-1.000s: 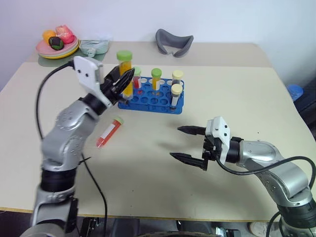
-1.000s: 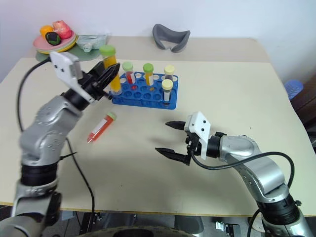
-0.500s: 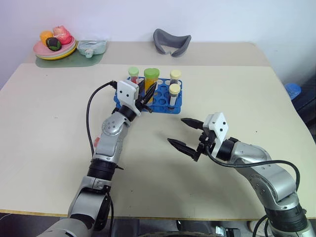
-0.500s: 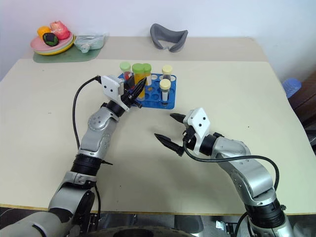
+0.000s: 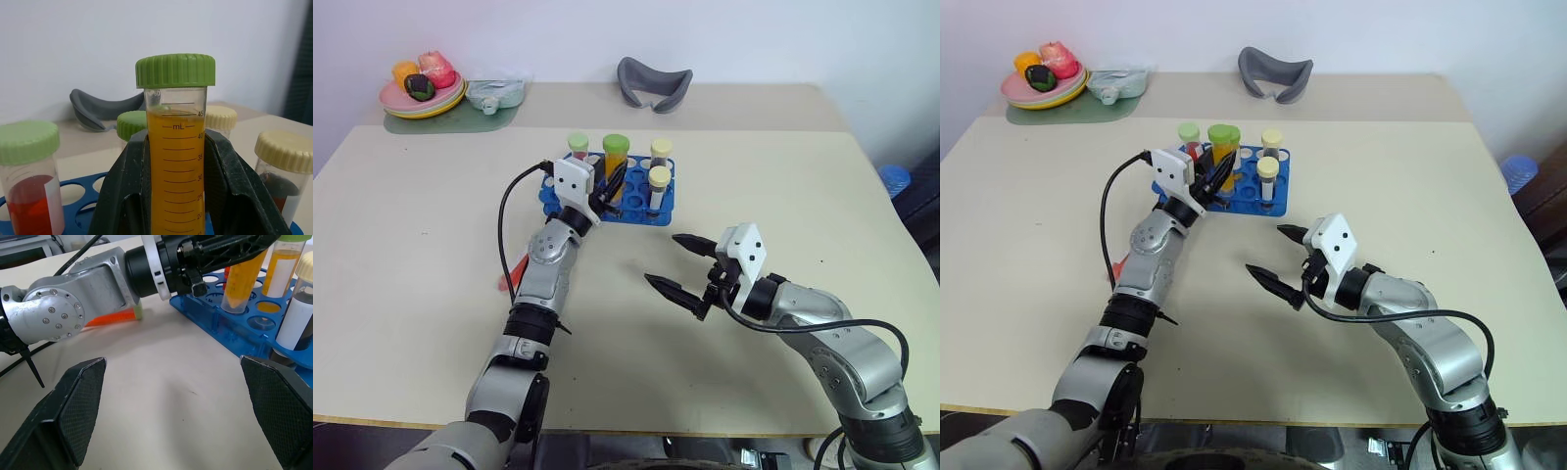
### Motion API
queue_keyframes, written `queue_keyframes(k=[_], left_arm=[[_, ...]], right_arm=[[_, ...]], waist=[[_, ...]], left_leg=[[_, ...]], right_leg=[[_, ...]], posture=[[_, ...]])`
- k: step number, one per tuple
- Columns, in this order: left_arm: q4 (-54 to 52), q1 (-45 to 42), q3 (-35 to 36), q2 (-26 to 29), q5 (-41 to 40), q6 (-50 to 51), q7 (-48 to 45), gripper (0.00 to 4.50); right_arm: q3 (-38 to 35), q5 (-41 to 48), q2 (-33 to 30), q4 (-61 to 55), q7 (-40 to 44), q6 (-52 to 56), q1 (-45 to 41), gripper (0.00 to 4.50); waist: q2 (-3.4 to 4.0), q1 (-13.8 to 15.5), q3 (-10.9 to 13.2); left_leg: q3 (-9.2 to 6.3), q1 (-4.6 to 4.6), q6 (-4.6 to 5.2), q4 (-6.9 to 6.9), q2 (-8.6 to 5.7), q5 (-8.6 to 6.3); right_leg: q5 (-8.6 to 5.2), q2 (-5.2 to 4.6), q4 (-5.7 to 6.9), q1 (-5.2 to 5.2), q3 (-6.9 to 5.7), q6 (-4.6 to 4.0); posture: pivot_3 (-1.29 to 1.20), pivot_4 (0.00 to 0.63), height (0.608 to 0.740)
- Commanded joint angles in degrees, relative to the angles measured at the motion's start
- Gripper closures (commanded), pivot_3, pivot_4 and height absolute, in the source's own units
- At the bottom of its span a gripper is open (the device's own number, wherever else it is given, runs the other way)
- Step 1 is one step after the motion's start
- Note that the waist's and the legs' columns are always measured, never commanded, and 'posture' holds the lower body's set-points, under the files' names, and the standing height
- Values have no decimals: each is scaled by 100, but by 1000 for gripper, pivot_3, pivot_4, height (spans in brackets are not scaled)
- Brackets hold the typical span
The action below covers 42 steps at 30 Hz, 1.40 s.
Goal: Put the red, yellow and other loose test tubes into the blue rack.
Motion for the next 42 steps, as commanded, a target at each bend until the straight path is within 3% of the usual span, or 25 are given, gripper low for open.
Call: queue_keyframes(k=[1, 26, 33, 39, 42], left_arm=[[-9, -135, 30, -35, 97, -246, -37, 3684], [739, -249, 115, -192, 359, -981, 123, 3684], [-83, 55, 154, -45, 221, -580, 44, 306], [-1923, 705, 167, 384, -96, 526, -101, 306], [-3113, 994, 446, 991, -371, 1619, -38, 306]], right_arm=[[-50, 76, 47, -225, 6, -52, -65, 0], [22, -69, 422, -166, -286, -146, -133, 0], [58, -72, 450, -179, -305, -139, -142, 0], [28, -63, 453, -181, -308, -134, -148, 0], [-6, -36, 429, -151, -262, -134, -175, 0]], waist=[[0, 0, 0], [0, -3, 0], [0, -15, 0], [1, -16, -1], [2, -27, -1]], left_leg=[[0, 0, 0, 0, 0, 0], [0, 0, 0, -1, 0, 0], [0, 1, 0, -1, 0, 0], [-1, 2, -1, -1, 2, 1], [-2, 3, -1, -1, 2, 0]], right_leg=[[0, 0, 0, 0, 0, 0], [0, 0, 1, 0, 0, 0], [0, 0, 2, -1, 0, 0], [0, 1, 6, -2, 1, 0], [0, 0, 8, 0, 1, 0]], posture=[[0, 150, 740], [0, 150, 740], [0, 150, 740], [0, 150, 740], [0, 150, 740]])
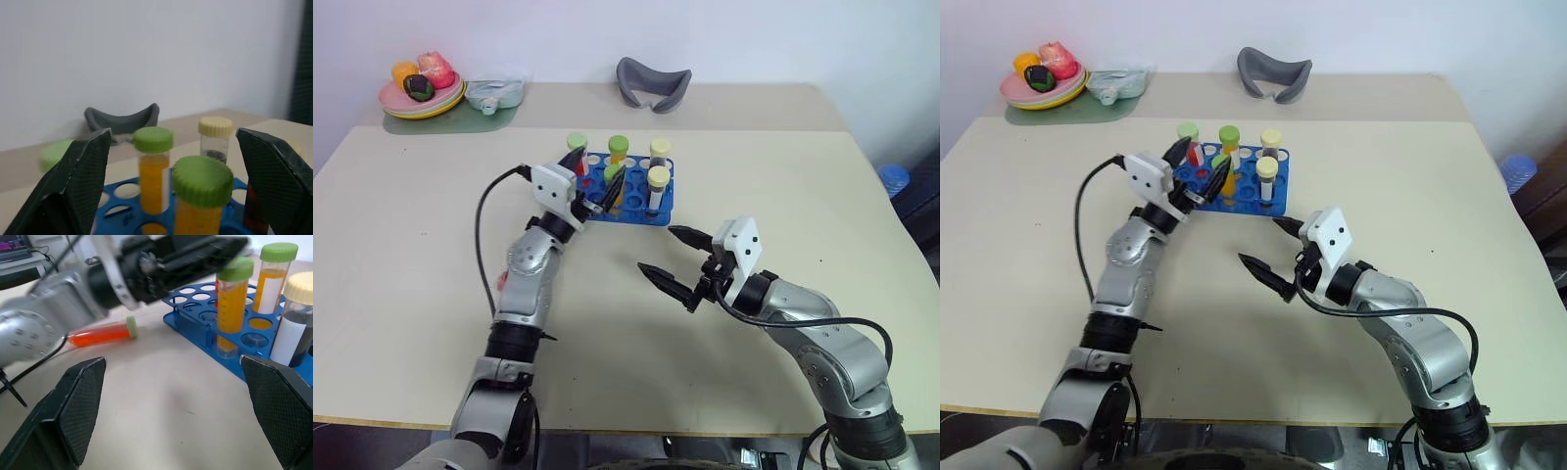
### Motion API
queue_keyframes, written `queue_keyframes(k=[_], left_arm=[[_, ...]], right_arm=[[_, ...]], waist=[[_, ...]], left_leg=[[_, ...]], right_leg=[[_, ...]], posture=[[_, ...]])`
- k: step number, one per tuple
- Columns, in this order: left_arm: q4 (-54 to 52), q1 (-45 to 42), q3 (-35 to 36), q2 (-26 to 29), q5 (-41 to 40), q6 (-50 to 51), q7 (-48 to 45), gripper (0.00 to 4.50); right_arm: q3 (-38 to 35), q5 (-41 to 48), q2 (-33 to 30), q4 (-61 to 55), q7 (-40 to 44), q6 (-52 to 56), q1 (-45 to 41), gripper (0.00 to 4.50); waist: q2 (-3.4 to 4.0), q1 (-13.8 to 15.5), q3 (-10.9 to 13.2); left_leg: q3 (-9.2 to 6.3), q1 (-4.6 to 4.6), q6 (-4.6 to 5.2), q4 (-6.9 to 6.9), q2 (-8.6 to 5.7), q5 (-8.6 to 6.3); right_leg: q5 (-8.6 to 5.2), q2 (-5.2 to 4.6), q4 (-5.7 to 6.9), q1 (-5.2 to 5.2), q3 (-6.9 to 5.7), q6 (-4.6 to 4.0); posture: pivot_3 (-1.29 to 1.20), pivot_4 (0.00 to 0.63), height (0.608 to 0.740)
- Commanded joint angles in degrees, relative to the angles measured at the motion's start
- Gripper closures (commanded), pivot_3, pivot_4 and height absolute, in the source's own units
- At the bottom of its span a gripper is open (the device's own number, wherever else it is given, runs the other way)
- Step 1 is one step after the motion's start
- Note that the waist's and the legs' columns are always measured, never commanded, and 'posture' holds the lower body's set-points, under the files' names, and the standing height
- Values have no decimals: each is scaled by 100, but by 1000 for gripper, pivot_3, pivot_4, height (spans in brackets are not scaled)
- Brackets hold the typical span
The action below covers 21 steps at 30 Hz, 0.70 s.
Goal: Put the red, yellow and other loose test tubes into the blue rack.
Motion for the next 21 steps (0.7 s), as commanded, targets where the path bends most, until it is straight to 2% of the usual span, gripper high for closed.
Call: queue_keyframes(k=[1, 3, 7, 12, 15, 17, 21], left_arm=[[-1400, 83, 484, 624, -473, 1307, 111, 306], [-1833, 39, 752, 1081, -770, 2292, 209, 135], [-2387, -186, 1186, 1988, -1263, 4180, 390, 135], [-2802, -567, 1144, 3245, -2220, 7544, 189, 135], [-2872, -910, 840, 3807, -2594, 8899, -75, 135], [-2735, -1273, 177, 4218, -2601, 9560, -224, 135], [-2162, -1765, -862, 4486, -2452, 9888, -345, 135]], right_arm=[[-82, 41, -22, -137, 65, -95, -77, 0], [-98, 58, -71, -88, 153, -100, -116, 0], [-93, 36, -238, 76, 435, -143, -206, 0], [-82, 59, -417, 259, 811, -186, -306, 0], [-48, 116, -607, 259, 1131, -165, -303, 0], [-13, 117, -893, 215, 1509, -199, -234, 0], [-29, 94, -1106, 299, 1786, -274, -246, 0]], waist=[[0, -14, 0], [1, -15, 0], [0, -13, 1], [-3, -42, 4], [-5, -101, 7], [-6, -121, 8], [-4, -153, 8]], left_leg=[[0, 0, 0, -1, 0, 0], [-2, 2, 1, -1, 2, 0], [-3, 2, 1, 0, 1, -1], [-5, 2, 2, -4, 1, -1], [-9, 0, 2, -4, 1, -1], [-9, 2, 2, -3, 1, -1], [-8, 6, 2, -4, 1, -1]], right_leg=[[0, 1, 1, -2, 0, 0], [0, 2, 5, -2, -1, 0], [-1, 2, 5, 1, -2, 0], [-1, 2, 2, 1, -3, 0], [-2, 4, 6, -2, -6, 0], [-2, 3, 8, 0, -6, 0], [-2, 6, 10, -1, -3, 0]], posture=[[0, 150, 740], [0, 150, 740], [0, 150, 740], [0, 150, 740], [0, 150, 740], [0, 150, 740], [0, 150, 740]])
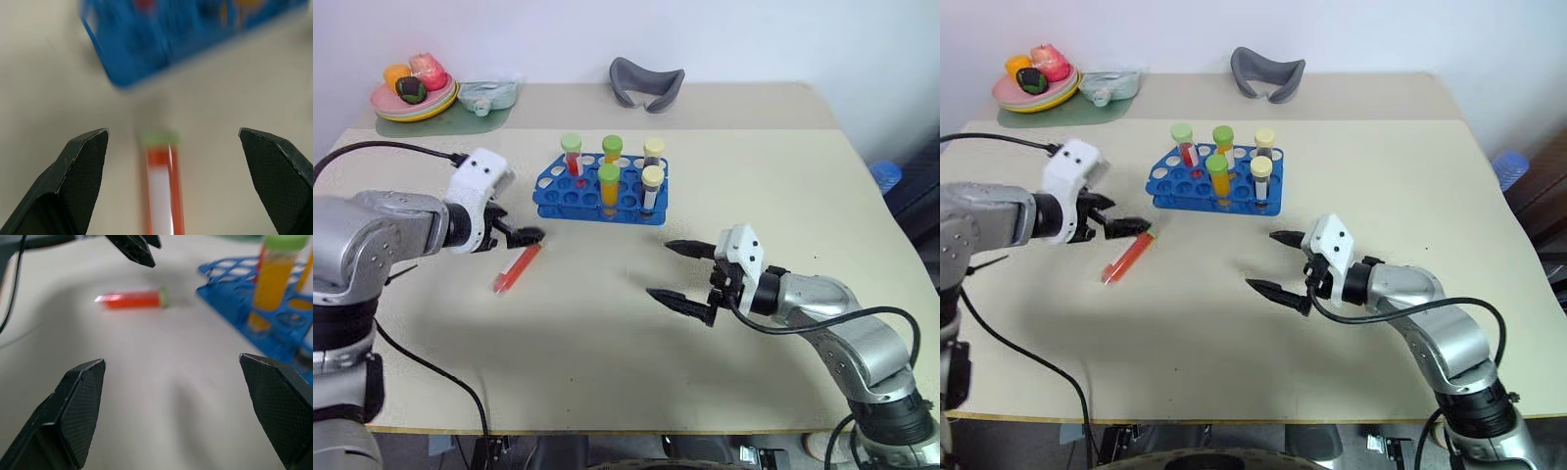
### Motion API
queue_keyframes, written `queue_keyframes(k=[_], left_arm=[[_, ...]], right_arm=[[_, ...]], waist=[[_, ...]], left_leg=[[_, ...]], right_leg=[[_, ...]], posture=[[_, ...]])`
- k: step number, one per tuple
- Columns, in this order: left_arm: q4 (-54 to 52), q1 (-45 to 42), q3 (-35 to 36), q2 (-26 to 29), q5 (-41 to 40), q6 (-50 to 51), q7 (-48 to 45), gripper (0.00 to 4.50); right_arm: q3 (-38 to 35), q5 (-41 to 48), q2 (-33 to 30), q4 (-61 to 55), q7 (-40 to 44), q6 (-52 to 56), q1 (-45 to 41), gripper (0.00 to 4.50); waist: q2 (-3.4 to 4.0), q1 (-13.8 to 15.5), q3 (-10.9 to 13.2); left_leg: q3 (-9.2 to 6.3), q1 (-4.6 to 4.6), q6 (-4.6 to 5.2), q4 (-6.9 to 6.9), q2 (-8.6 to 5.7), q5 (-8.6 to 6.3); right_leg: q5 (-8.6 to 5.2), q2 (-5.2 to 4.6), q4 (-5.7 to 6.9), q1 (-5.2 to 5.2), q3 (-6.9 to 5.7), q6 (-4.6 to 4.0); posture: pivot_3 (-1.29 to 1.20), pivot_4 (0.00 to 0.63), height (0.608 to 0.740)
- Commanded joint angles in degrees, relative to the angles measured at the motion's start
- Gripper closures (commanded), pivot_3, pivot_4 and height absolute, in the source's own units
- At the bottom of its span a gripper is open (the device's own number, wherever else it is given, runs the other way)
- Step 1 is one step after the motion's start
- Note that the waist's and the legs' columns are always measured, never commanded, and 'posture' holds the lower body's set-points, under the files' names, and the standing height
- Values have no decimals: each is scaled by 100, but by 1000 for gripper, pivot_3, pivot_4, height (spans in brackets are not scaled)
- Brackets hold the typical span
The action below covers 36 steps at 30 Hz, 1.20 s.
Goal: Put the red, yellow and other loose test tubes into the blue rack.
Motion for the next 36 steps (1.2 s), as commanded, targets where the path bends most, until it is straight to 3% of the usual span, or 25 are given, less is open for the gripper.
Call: queue_keyframes(k=[1, 14, 23, 26, 31, 36], left_arm=[[519, -353, -732, 54, 171, 155, -64, 135], [2291, -1281, -2546, -166, 1087, -580, -868, 135], [2819, -1565, -2896, -260, 1379, -549, -1464, 135], [2838, -1576, -3029, -224, 1484, -580, -1616, 906], [2772, -1523, -3077, -205, 1641, -597, -1726, 3379], [2752, -1462, -3030, -134, 1757, -646, -1810, 3379]], right_arm=[[-22, 11, -49, -30, 180, -175, -45, 0], [205, -210, -171, -333, 272, -299, 242, 0], [285, -229, -59, -501, 143, -307, 431, 0], [316, -234, -30, -462, 142, -300, 383, 0], [359, -235, 9, -387, 158, -306, 294, 0], [384, -223, 36, -379, 171, -287, 251, 0]], waist=[[1, -7, 0], [-1, 16, 1], [0, 12, 1], [0, 10, 1], [0, 16, 1], [0, 13, 1]], left_leg=[[0, 0, 0, 0, 1, 0], [2, -8, -1, 4, 0, 0], [2, -6, -1, 5, 0, 0], [2, -6, -1, 5, 0, 0], [2, -7, -1, 5, 0, 0], [2, -7, 0, 5, 0, 0]], right_leg=[[0, 2, 2, -1, 1, 0], [0, 1, 1, -6, 0, -1], [0, 1, 3, -4, 0, -1], [0, 1, 3, -4, 0, -1], [0, 0, 2, -4, 0, -1], [0, 0, 2, -4, 0, 0]], posture=[[0, 150, 740], [0, 150, 740], [0, 150, 740], [0, 150, 740], [0, 150, 740], [0, 150, 740]])
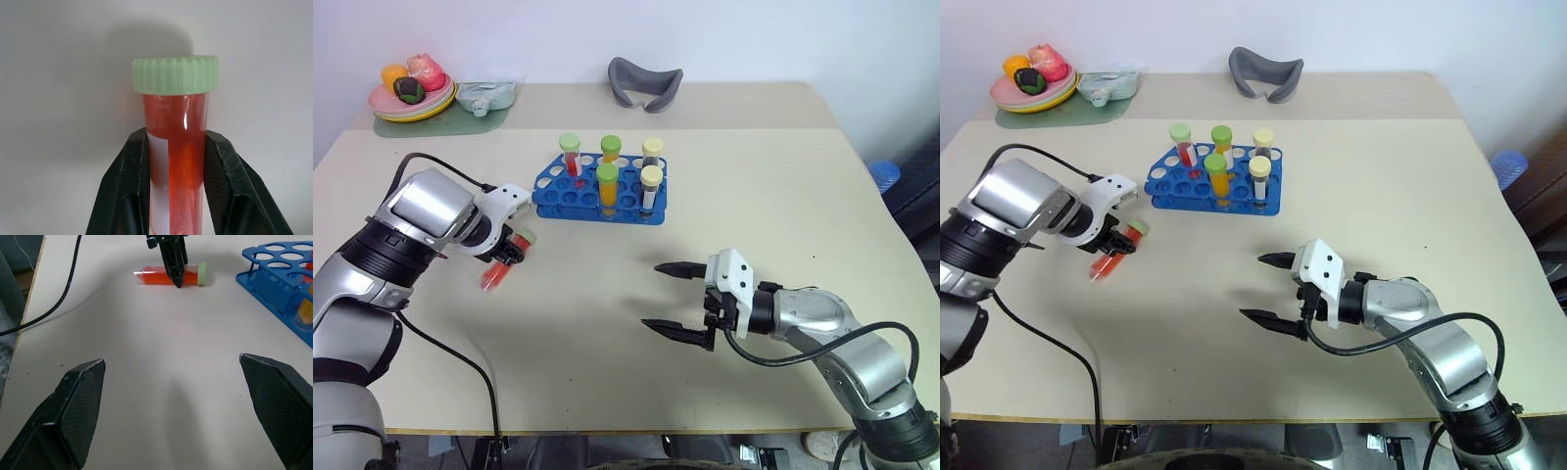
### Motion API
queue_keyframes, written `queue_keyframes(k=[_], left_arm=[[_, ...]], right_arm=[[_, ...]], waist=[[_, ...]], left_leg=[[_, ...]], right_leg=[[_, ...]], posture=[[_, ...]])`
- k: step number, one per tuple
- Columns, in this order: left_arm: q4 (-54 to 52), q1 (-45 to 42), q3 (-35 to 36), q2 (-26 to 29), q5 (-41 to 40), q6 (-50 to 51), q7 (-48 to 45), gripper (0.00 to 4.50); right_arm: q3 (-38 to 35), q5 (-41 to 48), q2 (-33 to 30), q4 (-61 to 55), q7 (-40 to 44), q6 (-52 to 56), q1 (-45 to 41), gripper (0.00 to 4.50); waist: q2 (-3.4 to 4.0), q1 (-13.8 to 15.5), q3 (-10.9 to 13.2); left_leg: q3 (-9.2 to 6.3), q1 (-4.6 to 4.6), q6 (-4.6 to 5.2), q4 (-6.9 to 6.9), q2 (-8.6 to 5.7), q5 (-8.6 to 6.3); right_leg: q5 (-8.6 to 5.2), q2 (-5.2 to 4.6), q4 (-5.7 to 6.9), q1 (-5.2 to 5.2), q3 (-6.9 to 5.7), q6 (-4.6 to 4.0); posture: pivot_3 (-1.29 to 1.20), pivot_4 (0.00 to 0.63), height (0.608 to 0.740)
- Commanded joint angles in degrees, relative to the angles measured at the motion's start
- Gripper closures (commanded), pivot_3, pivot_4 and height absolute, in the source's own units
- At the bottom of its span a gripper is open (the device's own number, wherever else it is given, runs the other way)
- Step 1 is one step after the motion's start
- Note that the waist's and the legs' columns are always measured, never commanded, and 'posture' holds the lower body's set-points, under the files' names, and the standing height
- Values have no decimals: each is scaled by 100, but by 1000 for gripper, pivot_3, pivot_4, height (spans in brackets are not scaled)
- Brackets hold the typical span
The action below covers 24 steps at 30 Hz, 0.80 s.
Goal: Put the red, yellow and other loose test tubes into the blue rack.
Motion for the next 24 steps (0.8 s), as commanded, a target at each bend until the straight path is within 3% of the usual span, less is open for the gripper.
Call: queue_keyframes(k=[1, 14, 16, 19, 24], left_arm=[[-71, 85, 29, 126, 85, -18, -98, 3379], [-329, 423, 1286, 505, 9, -132, 15, 3379], [-449, 622, 1883, 360, 161, -865, 329, 3379], [-850, 1171, 3848, -704, 275, -3713, 1644, 3379], [-1796, 2128, 4381, -1850, 626, -6015, 2328, 3379]], right_arm=[[0, 55, 43, -96, 25, -68, -67, 0], [-16, 153, 30, -185, -29, 31, -49, 0], [-19, 160, 27, -172, -23, 42, -79, 0], [-67, 147, 84, -141, -101, 33, -117, 0], [-218, 105, 585, 104, -699, 95, -371, 0]], waist=[[0, -3, 0], [-1, 0, 0], [-1, 3, 1], [-6, 53, 3], [-16, 9, -3]], left_leg=[[0, 0, 0, 0, 0, 0], [0, -2, 0, 0, 0, 0], [-1, -2, 0, 0, 1, 0], [1, -3, -1, 6, 1, 0], [9, -16, -22, 18, 3, 12]], right_leg=[[0, 0, 0, 0, 0, 0], [0, 0, 1, -3, 0, 0], [0, -1, 1, -3, 0, 0], [0, -9, 4, -3, -2, 0], [2, -10, -10, -5, 2, 1]], posture=[[0, 150, 740], [0, 150, 740], [0, 150, 740], [0, 150, 740], [0, 150, 740]])
